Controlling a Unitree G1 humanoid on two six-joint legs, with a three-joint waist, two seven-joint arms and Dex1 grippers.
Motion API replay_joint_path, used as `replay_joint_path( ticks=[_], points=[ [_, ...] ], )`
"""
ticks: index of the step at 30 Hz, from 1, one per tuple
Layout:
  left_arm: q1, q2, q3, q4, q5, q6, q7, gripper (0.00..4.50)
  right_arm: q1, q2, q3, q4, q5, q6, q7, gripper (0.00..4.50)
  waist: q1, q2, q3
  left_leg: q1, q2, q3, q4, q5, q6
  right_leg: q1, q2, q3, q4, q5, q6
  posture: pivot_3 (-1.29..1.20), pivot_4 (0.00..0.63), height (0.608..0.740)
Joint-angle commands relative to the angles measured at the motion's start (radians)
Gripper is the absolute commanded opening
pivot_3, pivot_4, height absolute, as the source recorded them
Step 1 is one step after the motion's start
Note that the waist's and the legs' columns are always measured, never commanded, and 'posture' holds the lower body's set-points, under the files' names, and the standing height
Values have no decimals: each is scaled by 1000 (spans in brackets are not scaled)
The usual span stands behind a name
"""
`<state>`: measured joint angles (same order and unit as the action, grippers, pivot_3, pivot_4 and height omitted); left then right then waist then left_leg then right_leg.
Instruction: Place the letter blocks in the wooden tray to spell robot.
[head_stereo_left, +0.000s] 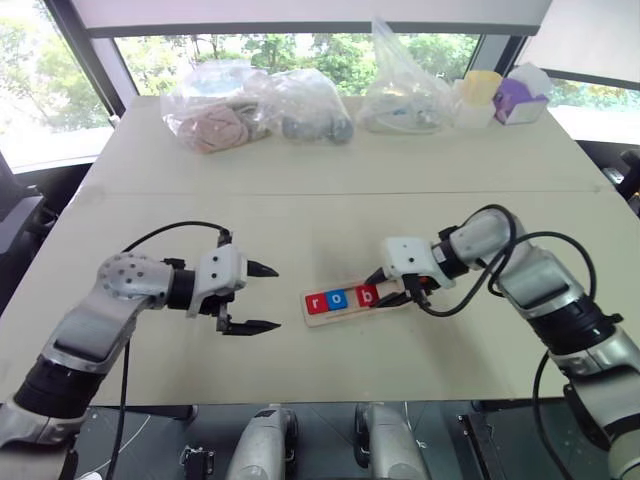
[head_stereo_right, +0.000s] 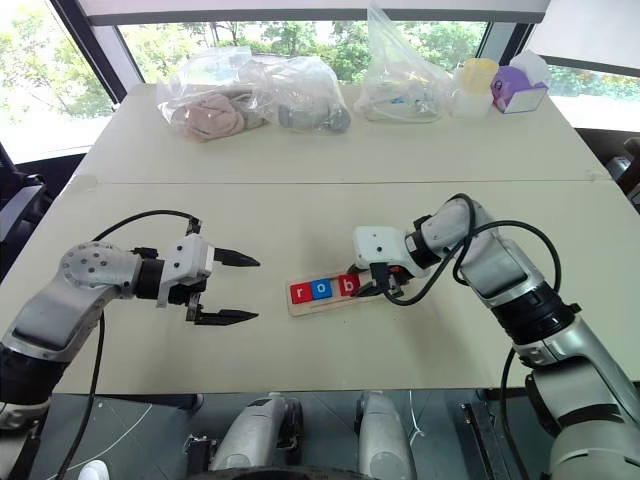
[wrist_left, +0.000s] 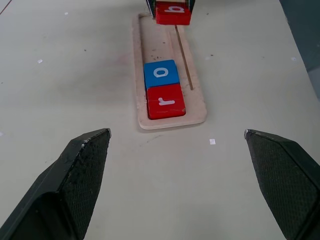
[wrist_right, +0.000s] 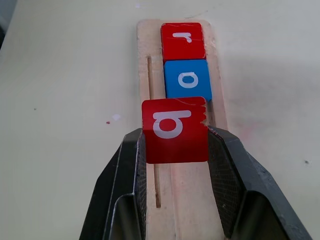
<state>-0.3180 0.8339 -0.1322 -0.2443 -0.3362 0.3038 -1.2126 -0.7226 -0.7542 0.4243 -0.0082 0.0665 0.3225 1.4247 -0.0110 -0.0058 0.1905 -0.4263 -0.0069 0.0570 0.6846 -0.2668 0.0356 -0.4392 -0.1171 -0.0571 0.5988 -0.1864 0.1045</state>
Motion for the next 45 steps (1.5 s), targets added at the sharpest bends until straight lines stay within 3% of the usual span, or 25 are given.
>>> replay_joint_path(
  ticks=[1, 29, 36, 45],
  points=[
    [3, 11, 28, -41, -6, 6, 13, 4500, -36, 19, 0, 17, -13, -26, 7, 1119, 0, 0, 0, 0, 0, 0, 0, 0, 0, 0, 0, 0, 0, 0, 0, 0, 150, 740],
    [20, 11, 35, -85, -21, 38, 41, 4500, -80, 115, 19, 217, -94, -116, 8, 1119, 0, 0, 0, 1, 0, 0, 0, 1, -1, 0, 1, 0, 1, 0, 0, 0, 150, 740],
    [21, 10, 36, -85, -20, 38, 44, 4500, -89, 117, 18, 224, -98, -118, 12, 4474, 0, 0, 0, 1, 0, 0, 0, 1, -2, 0, 1, 0, 2, 0, 0, 0, 150, 740],
    [16, 5, 30, -82, -18, 36, 49, 4500, -121, 114, -57, 226, -59, -69, -14, 4474, -1, 0, 0, 1, 0, 0, 0, 1, -2, 0, 1, 0, 2, 0, 1, 0, 150, 740]
  ],
)
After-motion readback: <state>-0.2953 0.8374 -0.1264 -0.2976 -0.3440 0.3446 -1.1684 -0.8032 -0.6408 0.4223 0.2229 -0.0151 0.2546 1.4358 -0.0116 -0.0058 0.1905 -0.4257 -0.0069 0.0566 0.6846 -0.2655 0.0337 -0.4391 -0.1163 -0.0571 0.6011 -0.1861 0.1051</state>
